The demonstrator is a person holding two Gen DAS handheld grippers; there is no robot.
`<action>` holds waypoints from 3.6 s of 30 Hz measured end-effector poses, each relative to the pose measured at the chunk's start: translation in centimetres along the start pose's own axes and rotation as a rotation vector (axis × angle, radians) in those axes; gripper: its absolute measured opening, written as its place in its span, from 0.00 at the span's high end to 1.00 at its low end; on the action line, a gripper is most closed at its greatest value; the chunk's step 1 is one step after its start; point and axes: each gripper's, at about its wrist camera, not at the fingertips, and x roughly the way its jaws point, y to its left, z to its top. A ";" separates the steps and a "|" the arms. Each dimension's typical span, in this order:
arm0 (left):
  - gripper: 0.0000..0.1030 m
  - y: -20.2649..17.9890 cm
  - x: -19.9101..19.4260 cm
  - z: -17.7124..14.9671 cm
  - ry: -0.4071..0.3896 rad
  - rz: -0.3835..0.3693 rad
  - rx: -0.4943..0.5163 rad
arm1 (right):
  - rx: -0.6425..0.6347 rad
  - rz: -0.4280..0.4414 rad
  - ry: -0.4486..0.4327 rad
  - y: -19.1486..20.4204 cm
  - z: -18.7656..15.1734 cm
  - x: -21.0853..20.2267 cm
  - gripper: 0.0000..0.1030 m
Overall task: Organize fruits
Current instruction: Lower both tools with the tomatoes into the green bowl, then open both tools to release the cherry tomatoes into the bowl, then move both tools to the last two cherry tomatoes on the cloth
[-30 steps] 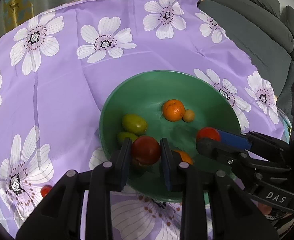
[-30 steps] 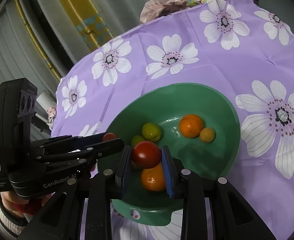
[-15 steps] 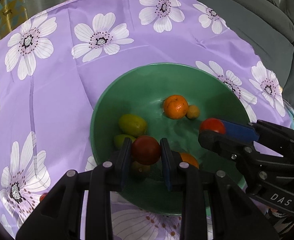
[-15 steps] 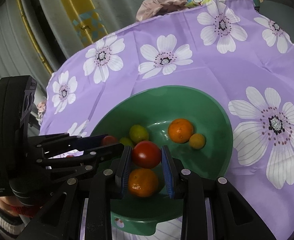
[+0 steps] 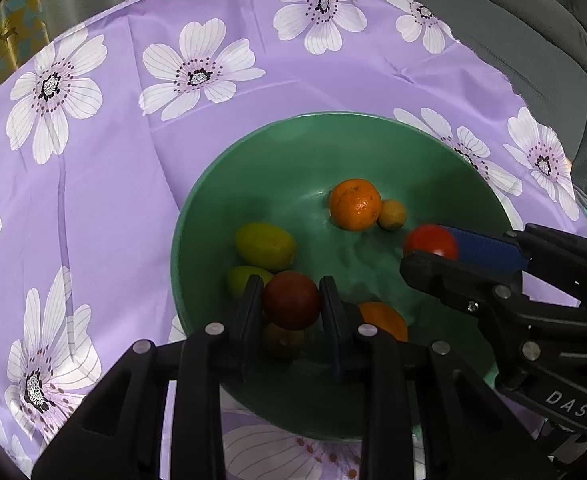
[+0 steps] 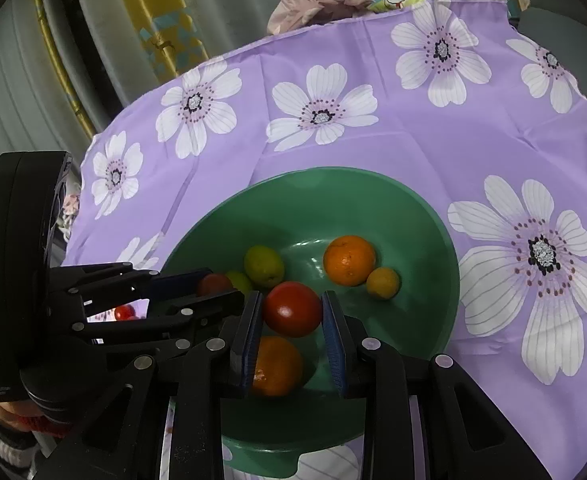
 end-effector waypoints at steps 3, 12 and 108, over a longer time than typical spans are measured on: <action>0.72 0.0 0.2 0.0 0.006 0.004 0.003 | -0.001 -0.005 0.004 0.0 0.0 0.0 0.70; 0.72 -0.1 0.3 0.0 0.007 0.013 0.006 | 0.001 -0.009 0.011 0.0 0.0 0.1 0.69; 0.35 15.2 -11.2 -19.0 -0.054 -0.032 -0.489 | -0.187 0.084 0.317 15.6 -6.9 4.9 0.47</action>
